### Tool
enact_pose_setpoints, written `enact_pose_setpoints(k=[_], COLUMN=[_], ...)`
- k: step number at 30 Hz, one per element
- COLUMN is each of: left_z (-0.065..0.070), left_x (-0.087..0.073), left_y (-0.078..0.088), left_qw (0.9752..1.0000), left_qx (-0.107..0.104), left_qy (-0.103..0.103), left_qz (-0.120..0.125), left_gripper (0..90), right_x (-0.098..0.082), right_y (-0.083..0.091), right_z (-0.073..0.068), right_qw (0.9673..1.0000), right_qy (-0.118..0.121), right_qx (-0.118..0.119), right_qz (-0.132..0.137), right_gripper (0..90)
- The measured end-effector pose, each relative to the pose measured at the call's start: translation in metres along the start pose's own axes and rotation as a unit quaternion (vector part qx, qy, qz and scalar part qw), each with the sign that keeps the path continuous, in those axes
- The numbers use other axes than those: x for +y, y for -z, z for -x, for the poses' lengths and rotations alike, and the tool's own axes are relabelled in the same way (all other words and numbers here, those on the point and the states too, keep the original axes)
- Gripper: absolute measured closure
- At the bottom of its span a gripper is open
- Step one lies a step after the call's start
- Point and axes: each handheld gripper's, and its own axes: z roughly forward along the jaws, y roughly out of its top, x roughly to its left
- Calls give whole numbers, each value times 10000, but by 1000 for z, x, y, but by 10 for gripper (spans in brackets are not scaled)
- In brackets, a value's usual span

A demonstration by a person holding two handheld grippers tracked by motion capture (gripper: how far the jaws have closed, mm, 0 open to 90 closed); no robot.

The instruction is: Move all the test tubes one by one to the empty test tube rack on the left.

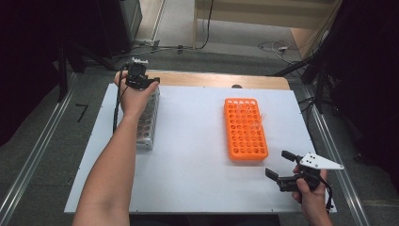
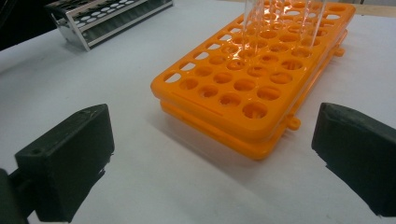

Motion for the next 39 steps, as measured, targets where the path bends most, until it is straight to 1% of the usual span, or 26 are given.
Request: enact_pose_setpoints(k=[1,2,5,7,9,11,12,13,17,22,24,29,31,32,33,35,37,39], left_z=[0,1,1,2,3,7,9,11,18,26,30,41,47,49,52,57,62,67], left_x=[0,-1,-4,-6,-8,-10,-11,-13,-21,-34,-39,-54,-61,-65,-68,-74,-80,-86], left_y=[2,4,11,17,23,28,31,34,46,61,68,85,92,95,98,104,111,117], left_qw=[10000,9999,9992,9989,9982,9984,9983,9980,9965,9949,9948,9932,9927,9924,9918,9924,9915,9911], left_qx=[-80,-112,-308,-365,-485,-460,-476,-536,-702,-825,-818,-934,-950,-984,-1014,-955,-1012,-1034], left_qy=[23,40,125,130,152,67,12,-28,7,68,23,-71,-114,-131,-122,-210,-206,-293], left_qz=[19,73,202,278,333,333,324,321,446,569,601,695,734,726,767,750,786,787], left_gripper=[345,310,221,160,107,63,18,0,0,0,0,0,0,0,0,0,0,0], right_x=[0,0,0,1,1,2,2,3,4,6,7,9,10,11,12,15,17,18], right_y=[0,-1,-1,-2,-2,-3,-3,-4,-6,-8,-8,-7,-7,-7,-7,-8,-9,-11], right_z=[0,-1,-2,-3,-4,-5,-5,-6,-8,-10,-10,-11,-10,-10,-10,-12,-12,-14], right_qw=[10000,10000,10000,10000,10000,10000,9999,9999,9999,9999,9999,9999,9999,9999,9999,9999,9999,9998], right_qy=[6,8,20,17,38,-19,-22,-15,4,6,-15,-23,-40,-42,-14,39,40,63], right_qx=[-1,0,8,13,29,90,126,121,120,124,139,109,91,115,145,138,143,118], right_qz=[-7,-5,-27,-33,-36,-34,-33,-50,-81,-99,-80,-70,-59,-70,-75,-95,-89,-131], right_gripper=[0,0,0,0,0,0,0,0,0,0,0,0,0,0,0,0,0,0])
